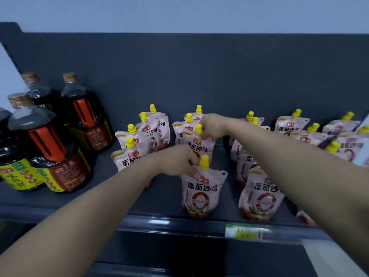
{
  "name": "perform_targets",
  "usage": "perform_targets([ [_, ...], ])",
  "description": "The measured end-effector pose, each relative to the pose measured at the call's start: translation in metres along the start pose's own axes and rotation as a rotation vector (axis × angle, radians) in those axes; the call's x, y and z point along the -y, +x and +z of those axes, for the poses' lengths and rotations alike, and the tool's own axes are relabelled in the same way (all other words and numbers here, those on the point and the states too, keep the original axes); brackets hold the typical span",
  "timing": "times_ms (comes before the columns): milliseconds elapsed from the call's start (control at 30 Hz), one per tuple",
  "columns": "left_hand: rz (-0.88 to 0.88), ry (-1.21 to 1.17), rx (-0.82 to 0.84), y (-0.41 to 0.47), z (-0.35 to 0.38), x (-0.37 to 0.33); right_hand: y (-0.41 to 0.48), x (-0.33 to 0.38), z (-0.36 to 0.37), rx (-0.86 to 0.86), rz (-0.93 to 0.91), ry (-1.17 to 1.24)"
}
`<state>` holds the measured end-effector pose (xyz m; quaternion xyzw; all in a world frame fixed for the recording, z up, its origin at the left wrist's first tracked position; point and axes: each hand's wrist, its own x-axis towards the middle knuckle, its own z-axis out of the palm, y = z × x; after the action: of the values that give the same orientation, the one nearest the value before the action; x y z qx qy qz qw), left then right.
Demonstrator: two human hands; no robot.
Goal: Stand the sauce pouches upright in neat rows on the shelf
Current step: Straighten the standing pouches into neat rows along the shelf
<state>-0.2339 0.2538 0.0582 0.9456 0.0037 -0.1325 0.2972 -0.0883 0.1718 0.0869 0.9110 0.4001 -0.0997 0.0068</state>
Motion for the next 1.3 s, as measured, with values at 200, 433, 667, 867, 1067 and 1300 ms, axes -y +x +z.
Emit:
perform_targets([
  [200, 0.067, -0.022, -0.009, -0.003, 0.004, 0.0, -0.01, 0.0, 0.001, -0.005, 0.012, 0.0],
  [433, 0.097, -0.052, -0.011, -0.002, 0.006, 0.007, -0.025, -0.006, -0.001, 0.032, 0.022, 0.013],
  [667, 0.103, -0.03, -0.024, 0.003, 0.008, 0.004, -0.027, -0.011, -0.001, 0.071, -0.002, 0.01],
  [867, 0.069, -0.054, -0.037, 0.003, 0.01, -0.004, -0.03, -0.009, -0.005, 0.127, -0.03, 0.066],
  [1067, 0.037, -0.033, -0.042, 0.001, 0.009, -0.009, -0.027, -0.006, -0.005, 0.147, -0.048, 0.066],
  [1300, 0.05, -0.01, 0.078, -0.005, -0.001, -0.009, -0.025, -0.014, -0.021, 0.315, -0.01, 0.168],
])
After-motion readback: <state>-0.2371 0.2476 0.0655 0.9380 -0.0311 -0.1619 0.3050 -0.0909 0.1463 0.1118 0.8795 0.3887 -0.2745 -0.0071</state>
